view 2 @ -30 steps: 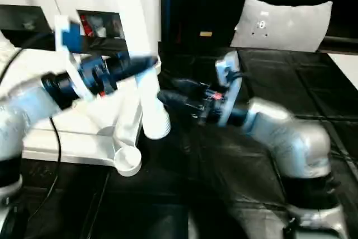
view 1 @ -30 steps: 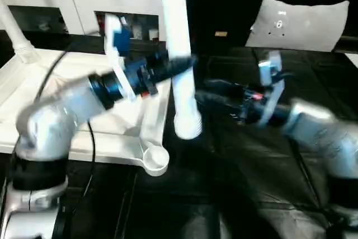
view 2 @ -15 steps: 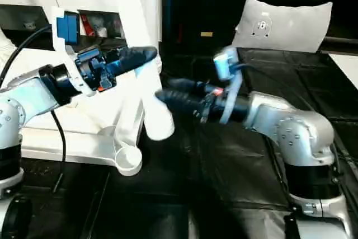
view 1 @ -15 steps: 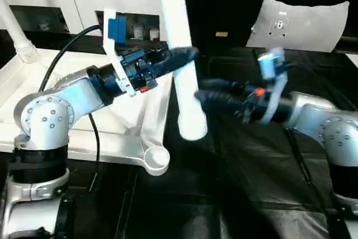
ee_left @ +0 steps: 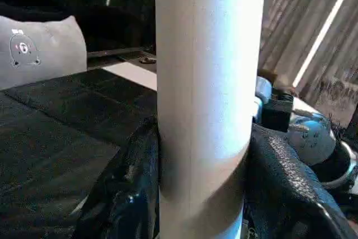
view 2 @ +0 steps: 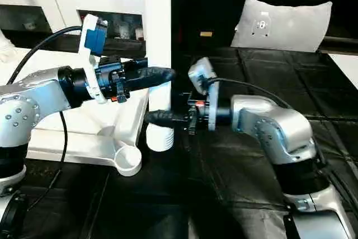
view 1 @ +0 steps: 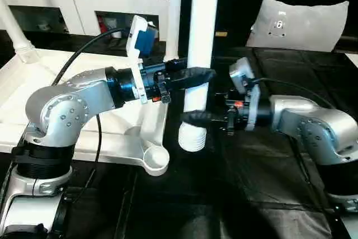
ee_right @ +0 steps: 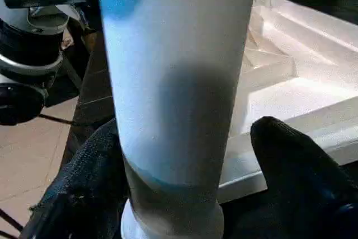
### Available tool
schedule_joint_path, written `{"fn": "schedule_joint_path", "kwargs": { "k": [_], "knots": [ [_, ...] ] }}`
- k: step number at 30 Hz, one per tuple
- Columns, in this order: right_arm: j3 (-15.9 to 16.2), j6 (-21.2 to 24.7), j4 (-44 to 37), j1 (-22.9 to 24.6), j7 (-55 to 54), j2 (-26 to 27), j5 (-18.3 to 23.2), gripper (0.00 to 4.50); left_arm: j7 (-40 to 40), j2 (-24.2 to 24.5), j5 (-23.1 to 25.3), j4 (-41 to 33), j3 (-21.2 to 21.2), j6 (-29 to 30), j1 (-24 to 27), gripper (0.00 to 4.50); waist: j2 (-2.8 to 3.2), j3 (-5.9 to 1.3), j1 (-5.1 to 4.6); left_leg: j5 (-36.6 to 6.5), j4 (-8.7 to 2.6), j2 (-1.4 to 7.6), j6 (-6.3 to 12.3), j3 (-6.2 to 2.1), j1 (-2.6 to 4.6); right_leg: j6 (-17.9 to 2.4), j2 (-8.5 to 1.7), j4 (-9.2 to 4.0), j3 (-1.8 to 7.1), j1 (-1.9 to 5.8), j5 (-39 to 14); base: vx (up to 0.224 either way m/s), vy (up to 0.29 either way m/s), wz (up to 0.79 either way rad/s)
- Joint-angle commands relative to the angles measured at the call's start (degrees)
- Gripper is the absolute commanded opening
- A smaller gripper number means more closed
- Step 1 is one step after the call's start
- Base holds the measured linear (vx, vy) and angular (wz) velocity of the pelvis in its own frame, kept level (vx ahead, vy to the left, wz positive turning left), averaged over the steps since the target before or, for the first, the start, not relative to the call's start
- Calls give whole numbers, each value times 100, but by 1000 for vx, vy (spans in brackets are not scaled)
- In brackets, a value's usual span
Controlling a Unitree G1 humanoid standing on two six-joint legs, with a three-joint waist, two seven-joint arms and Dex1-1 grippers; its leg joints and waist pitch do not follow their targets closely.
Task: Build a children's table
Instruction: Pick table leg
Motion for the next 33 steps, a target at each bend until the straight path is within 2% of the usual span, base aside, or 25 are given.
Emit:
{"fn": "schedule_joint_path", "kwargs": {
  "k": [1, 4, 9, 10, 17, 30, 32, 33],
  "knots": [
    [86, -23, 67, -73, 75, -8, -55, 339, -155, 53, 59, -157, -71, -90, -159, 185, -20, -470, 12, -831, -408, 541, -216, -232, 202, -1196, -696, -462, 285, 164, -1030, 0, 0, 0],
    [88, -7, 117, -61, 167, 18, -47, 308, -242, 86, 143, -176, -125, -142, -165, 185, -23, -472, 10, -849, -408, 541, -227, -233, 199, -1200, -701, -459, 284, 166, -1043, 0, 0, 0],
    [65, 25, 221, -33, 234, 133, -1, 281, -303, 57, 194, -216, -158, -147, -167, 185, -23, -483, 13, -768, -399, 537, -193, -233, 188, -1246, -705, -443, 277, 173, -923, 0, 0, 0],
    [65, 25, 221, -33, 234, 133, -1, 254, -303, 57, 194, -216, -158, -147, -167, 185, -23, -480, 9, -779, -401, 538, -190, -232, 186, -1257, -707, -447, 278, 171, -933, 0, 0, 0],
    [54, 21, 325, -34, 262, 281, 20, 203, -362, 26, 242, -196, -166, -153, -169, 185, -18, -483, 19, -780, -406, 542, -208, -233, 192, -1264, -703, -437, 277, 169, -892, 0, 0, 0],
    [-16, -103, 431, 58, 228, 440, -98, 195, -339, -91, 272, -75, -82, -130, -228, 185, 36, -490, 27, -892, -410, 545, -272, -246, 198, -1310, -706, -436, 277, 170, -820, 0, 0, 0],
    [10, -137, 390, 142, 201, 444, -150, 195, -361, -120, 270, -215, -80, -222, -180, 185, 77, -495, 33, -928, -413, 552, -297, -252, 205, -1312, -705, -431, 276, 166, -783, 0, 0, 0],
    [12, -135, 385, 155, 193, 447, -162, 195, -295, -174, 185, -224, -25, -144, -187, 185, 67, -497, 32, -934, -420, 550, -297, -258, 202, -1328, -698, -422, 272, 173, -723, 0, 0, 0]
  ]
}}
